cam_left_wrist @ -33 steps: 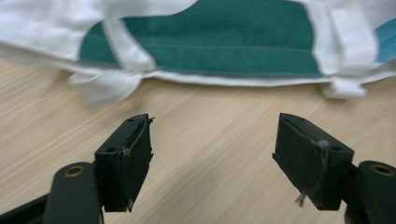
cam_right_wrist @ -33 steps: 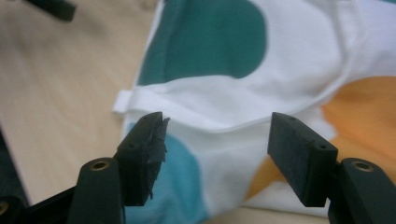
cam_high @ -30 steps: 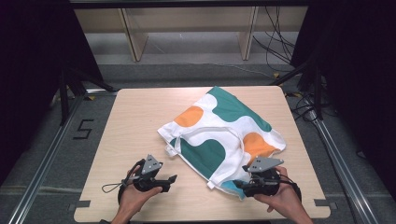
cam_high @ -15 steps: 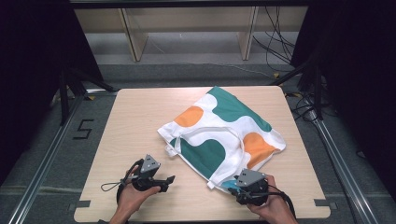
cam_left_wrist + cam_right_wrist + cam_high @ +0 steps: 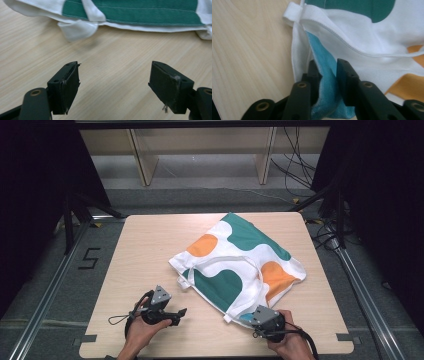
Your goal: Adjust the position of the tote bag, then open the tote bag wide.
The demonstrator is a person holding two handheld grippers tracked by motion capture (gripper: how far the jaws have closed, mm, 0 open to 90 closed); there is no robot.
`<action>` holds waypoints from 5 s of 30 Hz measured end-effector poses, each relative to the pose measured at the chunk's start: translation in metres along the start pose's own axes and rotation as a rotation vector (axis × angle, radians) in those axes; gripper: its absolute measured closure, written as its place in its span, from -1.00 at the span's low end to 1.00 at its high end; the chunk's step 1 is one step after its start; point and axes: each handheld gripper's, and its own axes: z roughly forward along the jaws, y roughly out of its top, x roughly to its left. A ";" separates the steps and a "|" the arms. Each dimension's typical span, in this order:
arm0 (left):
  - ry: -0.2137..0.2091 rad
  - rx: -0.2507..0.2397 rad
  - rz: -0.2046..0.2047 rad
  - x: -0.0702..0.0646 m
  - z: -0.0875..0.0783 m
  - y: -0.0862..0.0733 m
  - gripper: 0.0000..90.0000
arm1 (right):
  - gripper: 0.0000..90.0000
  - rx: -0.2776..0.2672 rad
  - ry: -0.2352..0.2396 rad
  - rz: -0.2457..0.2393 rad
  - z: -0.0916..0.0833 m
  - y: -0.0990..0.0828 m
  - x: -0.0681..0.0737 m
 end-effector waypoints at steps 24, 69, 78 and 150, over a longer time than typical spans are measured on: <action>0.173 -0.007 0.050 0.005 0.026 0.018 -0.45 | 0.88 -0.232 -0.027 0.372 -0.049 -0.077 -0.066; 0.122 -0.101 0.208 -0.019 -0.018 -0.004 0.04 | 0.43 -0.160 -0.105 0.258 -0.027 -0.072 -0.058; 0.148 -0.050 0.263 -0.028 -0.003 0.007 -0.12 | 0.40 -0.155 -0.103 0.267 -0.025 -0.071 -0.058; 0.044 -0.272 0.201 0.000 -0.058 0.043 0.81 | 0.96 -0.486 -0.158 0.273 -0.092 -0.018 -0.085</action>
